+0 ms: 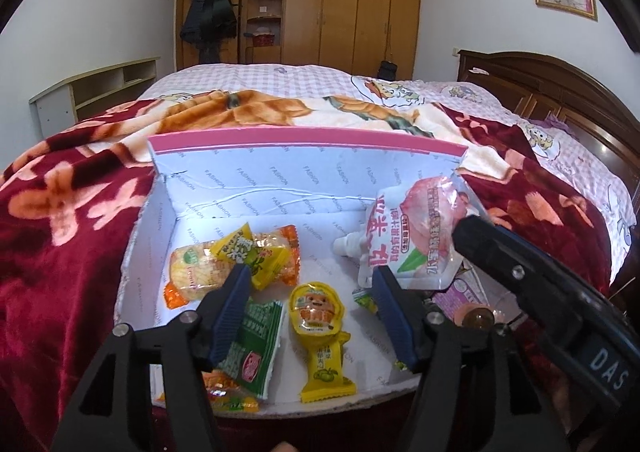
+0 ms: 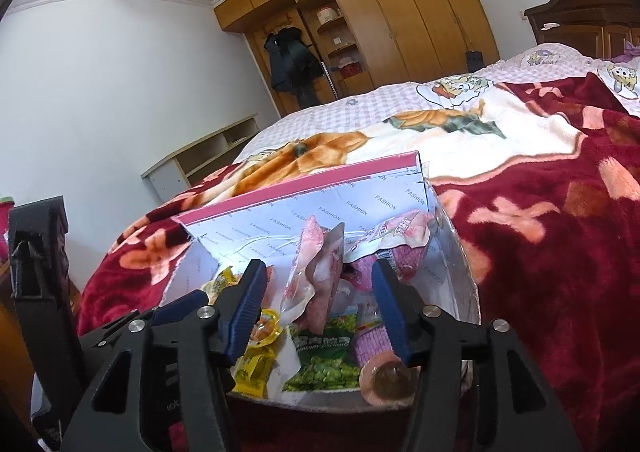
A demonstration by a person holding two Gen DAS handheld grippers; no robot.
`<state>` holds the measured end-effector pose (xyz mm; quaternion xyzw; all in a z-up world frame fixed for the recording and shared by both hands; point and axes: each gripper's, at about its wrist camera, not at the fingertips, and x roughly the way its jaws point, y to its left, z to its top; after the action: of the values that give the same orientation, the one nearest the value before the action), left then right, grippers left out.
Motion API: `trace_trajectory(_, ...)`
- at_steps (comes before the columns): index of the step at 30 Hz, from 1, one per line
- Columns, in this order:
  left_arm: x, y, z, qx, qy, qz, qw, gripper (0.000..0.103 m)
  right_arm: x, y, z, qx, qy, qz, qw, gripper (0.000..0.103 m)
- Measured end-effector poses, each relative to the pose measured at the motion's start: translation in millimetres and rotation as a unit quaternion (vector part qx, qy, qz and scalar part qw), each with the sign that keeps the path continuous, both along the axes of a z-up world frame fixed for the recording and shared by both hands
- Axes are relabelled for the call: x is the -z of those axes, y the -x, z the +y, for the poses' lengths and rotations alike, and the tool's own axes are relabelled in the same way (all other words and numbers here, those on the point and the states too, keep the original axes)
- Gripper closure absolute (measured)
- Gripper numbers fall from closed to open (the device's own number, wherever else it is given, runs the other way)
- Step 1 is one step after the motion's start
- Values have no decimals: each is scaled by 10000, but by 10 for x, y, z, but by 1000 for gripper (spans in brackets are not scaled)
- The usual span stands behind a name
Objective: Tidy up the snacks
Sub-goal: 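Open both tools to drop the jelly cup and pouch into the box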
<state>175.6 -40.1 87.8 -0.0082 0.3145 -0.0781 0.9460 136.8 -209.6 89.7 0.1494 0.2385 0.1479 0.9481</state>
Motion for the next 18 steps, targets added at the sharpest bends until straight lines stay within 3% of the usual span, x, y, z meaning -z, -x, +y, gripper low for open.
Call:
trace_trajectory(10,-128,277,41,-83,-82,-142,9998,29,-113,334,37,-94,68,-208,9997,43)
trace_trajectory(18,-160,563,118,-149,20,-125,9998,29,-117,552,46,-58,148,-130,9998,42)
